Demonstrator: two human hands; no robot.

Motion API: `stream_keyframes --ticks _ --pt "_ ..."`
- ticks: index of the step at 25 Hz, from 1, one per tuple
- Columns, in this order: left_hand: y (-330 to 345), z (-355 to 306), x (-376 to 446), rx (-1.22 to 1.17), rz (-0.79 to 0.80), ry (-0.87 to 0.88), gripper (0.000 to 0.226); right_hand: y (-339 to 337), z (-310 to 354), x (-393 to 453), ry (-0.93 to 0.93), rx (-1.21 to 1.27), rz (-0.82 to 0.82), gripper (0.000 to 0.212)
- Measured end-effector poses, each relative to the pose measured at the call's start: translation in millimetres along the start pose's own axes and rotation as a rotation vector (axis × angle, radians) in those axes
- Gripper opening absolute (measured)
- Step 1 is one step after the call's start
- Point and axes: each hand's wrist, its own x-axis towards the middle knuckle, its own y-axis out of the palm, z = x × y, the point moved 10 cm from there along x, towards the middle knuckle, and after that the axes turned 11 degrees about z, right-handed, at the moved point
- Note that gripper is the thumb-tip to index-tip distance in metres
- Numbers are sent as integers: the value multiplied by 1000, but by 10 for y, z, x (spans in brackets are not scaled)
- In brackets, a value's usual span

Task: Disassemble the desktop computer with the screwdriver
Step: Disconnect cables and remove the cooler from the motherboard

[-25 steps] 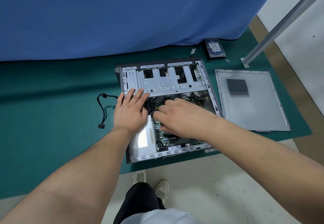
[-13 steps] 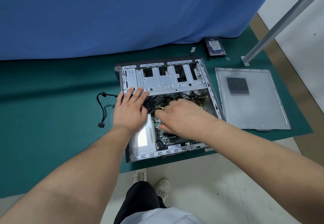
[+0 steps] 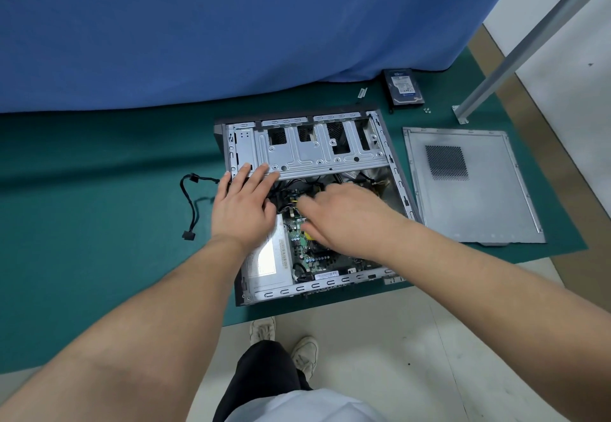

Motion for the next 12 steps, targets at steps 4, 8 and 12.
stream_keyframes --ticks 4,8,12 --pt "-10 -7 4 2 -4 2 60 -68 132 -121 -210 -52 -14 31" --pt "-3 -3 1 -4 -9 4 59 -21 -155 -85 230 -50 -29 55" --pt "4 5 7 -3 -7 4 59 -62 14 -21 -41 -33 -78 32"
